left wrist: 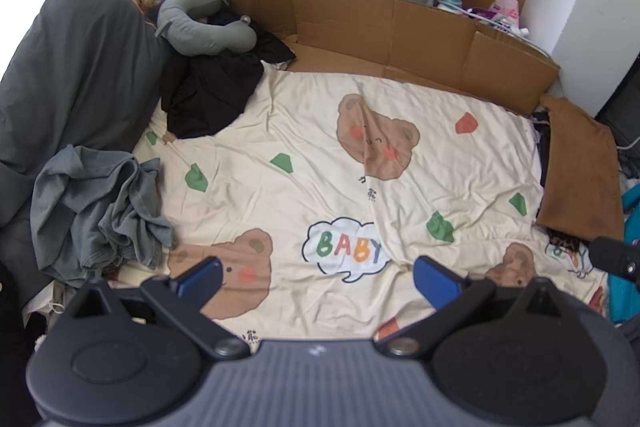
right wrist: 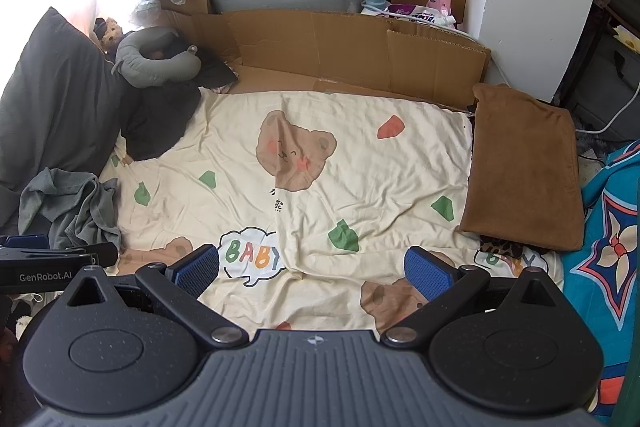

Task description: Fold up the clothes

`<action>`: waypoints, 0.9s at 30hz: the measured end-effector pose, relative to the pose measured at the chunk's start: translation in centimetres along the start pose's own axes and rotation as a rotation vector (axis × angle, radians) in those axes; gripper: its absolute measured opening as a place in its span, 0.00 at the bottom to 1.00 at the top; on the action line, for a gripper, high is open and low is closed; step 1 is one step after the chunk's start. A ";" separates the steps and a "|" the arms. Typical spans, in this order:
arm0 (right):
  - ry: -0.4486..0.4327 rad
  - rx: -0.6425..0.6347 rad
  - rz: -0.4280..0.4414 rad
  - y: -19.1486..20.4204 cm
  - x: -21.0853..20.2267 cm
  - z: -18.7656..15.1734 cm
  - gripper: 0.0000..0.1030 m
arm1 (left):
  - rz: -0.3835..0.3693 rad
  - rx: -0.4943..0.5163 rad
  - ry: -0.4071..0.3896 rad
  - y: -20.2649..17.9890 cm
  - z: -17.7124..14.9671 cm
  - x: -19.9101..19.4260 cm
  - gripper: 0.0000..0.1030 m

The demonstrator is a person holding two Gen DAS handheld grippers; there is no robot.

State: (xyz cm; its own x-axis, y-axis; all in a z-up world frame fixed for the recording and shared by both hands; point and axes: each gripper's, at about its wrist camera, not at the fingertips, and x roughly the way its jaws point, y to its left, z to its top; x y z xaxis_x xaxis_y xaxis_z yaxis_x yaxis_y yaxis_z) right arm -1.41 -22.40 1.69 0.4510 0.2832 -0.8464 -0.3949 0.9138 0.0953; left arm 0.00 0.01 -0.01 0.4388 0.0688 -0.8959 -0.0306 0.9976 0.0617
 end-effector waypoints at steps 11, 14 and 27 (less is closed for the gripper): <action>-0.001 -0.004 -0.001 -0.1 0.0 0.1 0.99 | -0.001 -0.005 0.004 0.2 0.1 0.2 1.00; 0.000 -0.012 0.000 0.3 0.4 0.0 0.99 | 0.000 -0.008 0.001 0.3 0.1 0.2 1.00; -0.029 -0.013 -0.006 0.2 -0.2 -0.1 0.99 | -0.006 -0.007 0.002 0.2 0.3 0.2 1.00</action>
State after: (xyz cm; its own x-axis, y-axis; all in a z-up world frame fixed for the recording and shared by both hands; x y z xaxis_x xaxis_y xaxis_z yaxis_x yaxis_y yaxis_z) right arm -1.67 -22.29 1.80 0.4763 0.2859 -0.8315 -0.4022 0.9118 0.0831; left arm 0.34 0.26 -0.08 0.4373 0.0633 -0.8971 -0.0343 0.9980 0.0538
